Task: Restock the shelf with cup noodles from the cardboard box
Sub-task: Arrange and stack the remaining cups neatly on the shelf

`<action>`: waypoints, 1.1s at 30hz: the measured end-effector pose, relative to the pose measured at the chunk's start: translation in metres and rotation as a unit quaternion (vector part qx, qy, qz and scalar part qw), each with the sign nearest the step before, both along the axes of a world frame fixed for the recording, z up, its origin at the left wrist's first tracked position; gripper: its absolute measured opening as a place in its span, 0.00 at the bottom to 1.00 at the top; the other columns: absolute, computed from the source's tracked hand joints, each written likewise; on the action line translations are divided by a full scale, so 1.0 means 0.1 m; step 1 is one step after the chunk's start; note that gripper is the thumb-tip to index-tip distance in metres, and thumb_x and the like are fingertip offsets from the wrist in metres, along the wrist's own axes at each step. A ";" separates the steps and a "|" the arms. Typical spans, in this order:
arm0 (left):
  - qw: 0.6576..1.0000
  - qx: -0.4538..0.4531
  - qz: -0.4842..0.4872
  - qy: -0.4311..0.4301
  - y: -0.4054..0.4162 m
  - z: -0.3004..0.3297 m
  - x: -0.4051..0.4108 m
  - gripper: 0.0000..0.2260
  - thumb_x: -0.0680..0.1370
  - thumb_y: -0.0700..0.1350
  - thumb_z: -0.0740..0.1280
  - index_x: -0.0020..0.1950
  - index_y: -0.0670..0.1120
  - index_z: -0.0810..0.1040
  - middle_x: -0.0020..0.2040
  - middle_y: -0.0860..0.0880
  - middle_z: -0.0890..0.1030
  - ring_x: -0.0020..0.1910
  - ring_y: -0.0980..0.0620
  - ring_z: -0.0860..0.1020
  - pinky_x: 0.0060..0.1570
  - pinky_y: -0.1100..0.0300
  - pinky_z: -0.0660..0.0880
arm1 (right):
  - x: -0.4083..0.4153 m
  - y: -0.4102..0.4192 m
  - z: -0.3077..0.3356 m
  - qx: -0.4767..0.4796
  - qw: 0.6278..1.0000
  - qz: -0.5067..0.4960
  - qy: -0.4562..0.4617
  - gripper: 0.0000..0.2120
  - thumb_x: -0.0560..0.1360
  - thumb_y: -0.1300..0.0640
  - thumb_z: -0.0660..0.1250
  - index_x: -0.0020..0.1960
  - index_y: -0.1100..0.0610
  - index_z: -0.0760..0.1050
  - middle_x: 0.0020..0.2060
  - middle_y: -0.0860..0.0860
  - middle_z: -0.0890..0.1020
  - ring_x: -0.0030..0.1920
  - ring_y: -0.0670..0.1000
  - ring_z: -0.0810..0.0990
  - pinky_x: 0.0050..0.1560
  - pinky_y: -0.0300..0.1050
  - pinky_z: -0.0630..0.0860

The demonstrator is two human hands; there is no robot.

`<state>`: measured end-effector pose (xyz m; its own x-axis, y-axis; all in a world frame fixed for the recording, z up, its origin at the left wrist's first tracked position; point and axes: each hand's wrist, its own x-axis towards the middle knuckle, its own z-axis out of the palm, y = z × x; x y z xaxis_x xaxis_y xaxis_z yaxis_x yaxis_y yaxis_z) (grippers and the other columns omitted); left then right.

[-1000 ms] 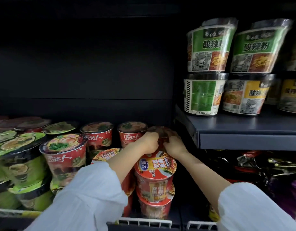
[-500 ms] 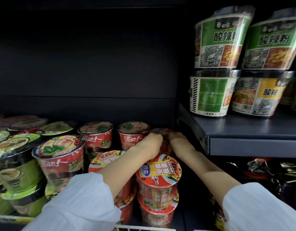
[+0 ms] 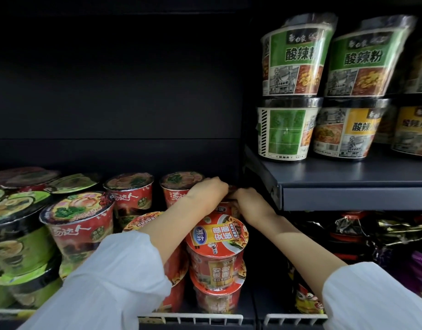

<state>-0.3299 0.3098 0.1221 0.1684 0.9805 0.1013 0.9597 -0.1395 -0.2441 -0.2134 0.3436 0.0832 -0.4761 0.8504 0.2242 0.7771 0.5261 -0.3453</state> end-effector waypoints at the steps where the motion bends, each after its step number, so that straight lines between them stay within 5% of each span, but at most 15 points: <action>1: 1.000 0.005 -0.008 0.001 -0.02 0.01 0.00 0.10 0.77 0.33 0.62 0.57 0.37 0.77 0.56 0.40 0.78 0.53 0.42 0.79 0.44 0.59 0.72 | 0.02 -0.01 0.01 -0.018 1.000 0.015 0.007 0.15 0.80 0.66 0.55 0.63 0.68 0.73 0.61 0.64 0.76 0.63 0.61 0.73 0.28 0.22 0.64; 3: 1.000 0.014 -0.017 0.007 -0.07 0.02 -0.04 0.09 0.77 0.33 0.61 0.54 0.38 0.78 0.53 0.41 0.79 0.50 0.43 0.80 0.40 0.60 0.70 | 0.01 -0.02 -0.01 -0.042 0.999 0.011 0.021 0.15 0.80 0.61 0.58 0.62 0.64 0.76 0.59 0.61 0.79 0.59 0.59 0.76 0.39 0.26 0.69; 6: 0.999 0.022 -0.035 -0.001 -0.11 -0.01 -0.10 0.11 0.77 0.34 0.62 0.55 0.41 0.80 0.52 0.42 0.80 0.49 0.43 0.80 0.39 0.60 0.71 | 0.03 -0.08 -0.05 -0.001 1.000 0.020 -0.020 0.13 0.78 0.55 0.62 0.60 0.55 0.79 0.55 0.54 0.81 0.54 0.54 0.80 0.56 0.48 0.76; 10: 0.999 0.022 -0.035 -0.018 -0.16 -0.05 -0.10 0.11 0.76 0.32 0.62 0.54 0.40 0.80 0.50 0.42 0.80 0.48 0.43 0.80 0.38 0.59 0.72 | 0.13 -0.13 0.00 0.005 0.998 0.064 0.000 0.16 0.76 0.57 0.66 0.63 0.55 0.77 0.58 0.52 0.81 0.59 0.51 0.78 0.62 0.47 0.73; 19: 0.990 0.004 -0.029 -0.141 -0.21 -0.21 -0.15 0.12 0.80 0.41 0.59 0.58 0.40 0.78 0.52 0.41 0.81 0.48 0.44 0.80 0.48 0.51 0.79 | 0.21 -0.05 -0.13 0.051 0.998 0.024 -0.010 0.14 0.76 0.56 0.62 0.60 0.52 0.77 0.55 0.53 0.81 0.57 0.53 0.78 0.59 0.48 0.75; 27: 0.982 0.001 -0.023 -0.186 -0.33 -0.26 -0.17 0.14 0.82 0.45 0.56 0.60 0.41 0.77 0.56 0.43 0.78 0.55 0.45 0.78 0.55 0.51 0.75 | 0.21 -0.09 -0.05 0.049 0.996 0.061 -0.039 0.18 0.77 0.58 0.64 0.66 0.51 0.74 0.63 0.54 0.75 0.63 0.53 0.74 0.65 0.45 0.70; 33: 0.979 0.014 -0.010 -0.202 -0.42 -0.31 -0.19 0.16 0.81 0.45 0.59 0.67 0.41 0.72 0.62 0.43 0.74 0.63 0.45 0.72 0.60 0.55 0.70 | 0.19 -0.11 -0.04 0.066 0.996 0.037 -0.036 0.16 0.77 0.56 0.63 0.64 0.56 0.75 0.60 0.55 0.77 0.61 0.54 0.76 0.59 0.43 0.72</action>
